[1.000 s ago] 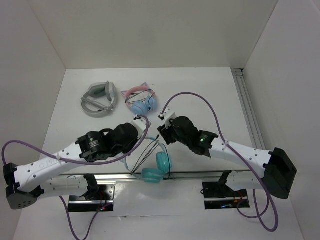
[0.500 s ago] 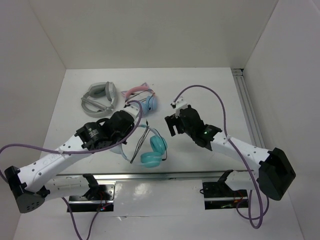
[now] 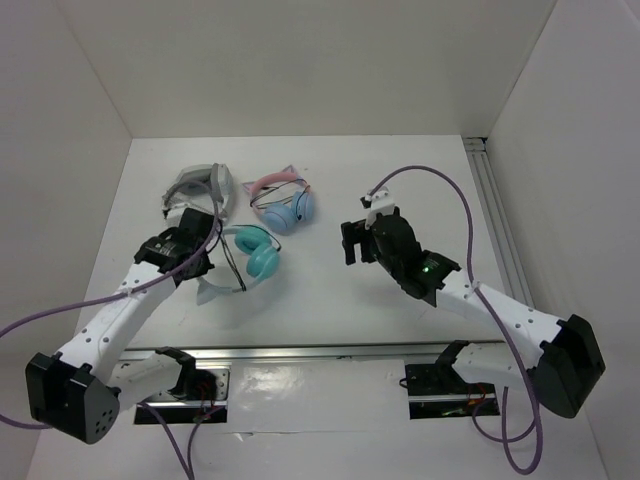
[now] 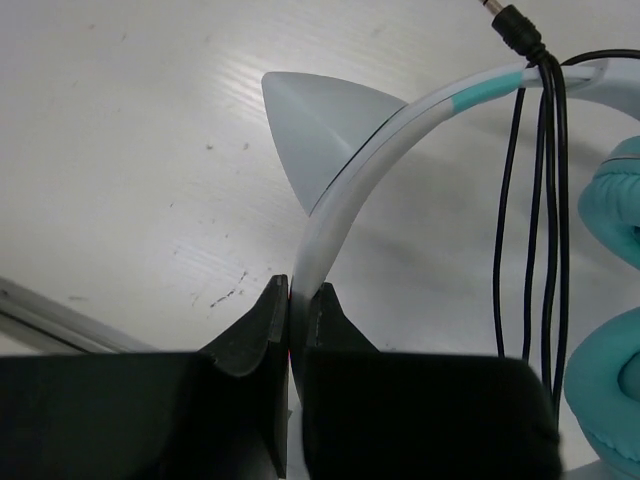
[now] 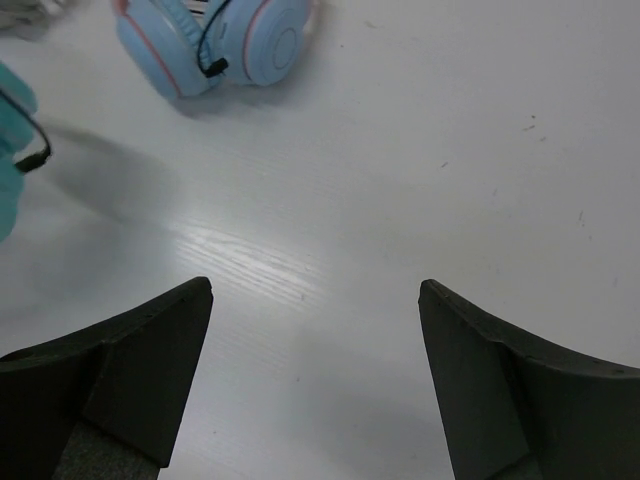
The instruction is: Wrap the headphones
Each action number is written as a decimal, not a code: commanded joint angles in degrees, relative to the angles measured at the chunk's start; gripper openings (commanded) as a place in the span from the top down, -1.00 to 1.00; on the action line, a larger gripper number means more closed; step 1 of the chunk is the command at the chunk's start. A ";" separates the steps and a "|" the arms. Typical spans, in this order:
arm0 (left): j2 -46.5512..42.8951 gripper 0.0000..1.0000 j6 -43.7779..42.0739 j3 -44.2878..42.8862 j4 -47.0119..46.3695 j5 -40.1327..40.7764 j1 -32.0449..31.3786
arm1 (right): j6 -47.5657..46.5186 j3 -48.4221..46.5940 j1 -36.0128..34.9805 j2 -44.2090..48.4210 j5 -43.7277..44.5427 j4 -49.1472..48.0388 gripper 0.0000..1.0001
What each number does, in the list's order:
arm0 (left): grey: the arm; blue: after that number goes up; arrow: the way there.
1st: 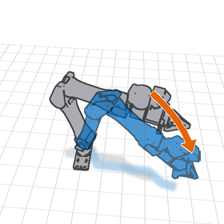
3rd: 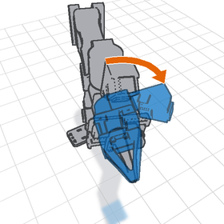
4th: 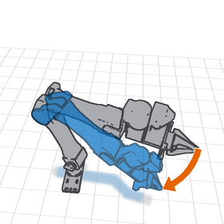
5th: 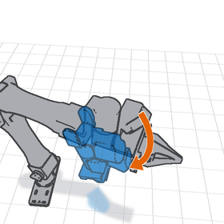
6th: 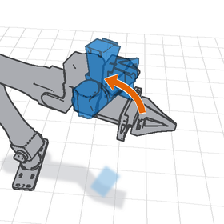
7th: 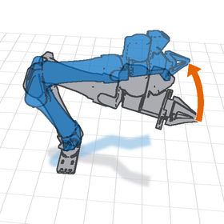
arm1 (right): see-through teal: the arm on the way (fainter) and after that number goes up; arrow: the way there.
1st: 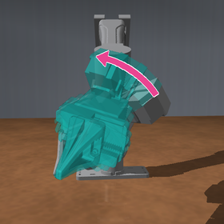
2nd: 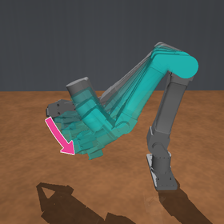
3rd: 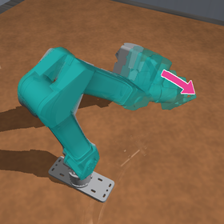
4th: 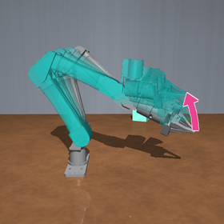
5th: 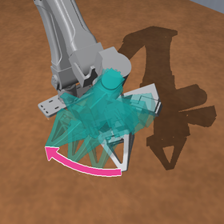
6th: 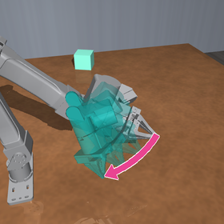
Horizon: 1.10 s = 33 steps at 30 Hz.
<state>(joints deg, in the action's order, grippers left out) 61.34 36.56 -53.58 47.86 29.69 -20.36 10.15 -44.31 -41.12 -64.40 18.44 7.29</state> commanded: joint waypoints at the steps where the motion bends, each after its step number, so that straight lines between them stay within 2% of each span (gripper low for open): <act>1: -1.22 1.00 15.11 1.81 0.30 3.18 5.14 | 1.10 -2.53 -2.38 3.14 -0.16 0.88 -0.82; 6: -2.63 1.00 30.39 6.99 2.94 8.00 7.87 | 1.62 -1.39 -6.59 4.20 -0.77 0.36 -0.85; 11: 2.90 1.00 43.04 11.91 4.35 11.09 11.48 | 2.15 0.72 -9.49 5.34 -0.77 -0.79 -0.85; 19: 6.68 1.00 52.20 15.97 3.29 12.68 17.62 | 2.15 3.18 -11.52 6.48 0.28 -1.31 -0.85; 26: 8.52 1.00 47.74 15.97 -1.97 8.37 22.21 | 2.77 3.18 -14.25 5.43 0.37 -1.31 -0.87; 28: 9.40 0.86 45.82 15.97 -3.72 6.61 23.78 | 2.77 2.65 -15.82 5.43 1.07 -1.31 -0.87; 29: 9.41 0.66 44.58 15.97 -4.69 5.91 23.79 | 2.77 2.65 -16.35 5.43 1.95 -1.31 -0.87; 31: 10.20 0.55 42.28 15.97 -6.37 4.76 23.79 | 2.77 2.05 -17.93 5.95 3.44 -0.70 -0.87; 32: 10.72 0.36 41.50 15.97 -7.50 4.15 23.79 | 2.77 2.04 -17.94 5.95 4.06 -0.70 -0.87; 33: 10.73 0.29 40.88 15.97 -7.51 3.54 24.40 | 2.77 2.04 -18.72 5.95 4.06 -0.18 -0.87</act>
<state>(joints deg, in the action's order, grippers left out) 71.37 80.53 -37.58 43.59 35.62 3.25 12.38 -41.01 -58.43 -59.31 19.81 7.31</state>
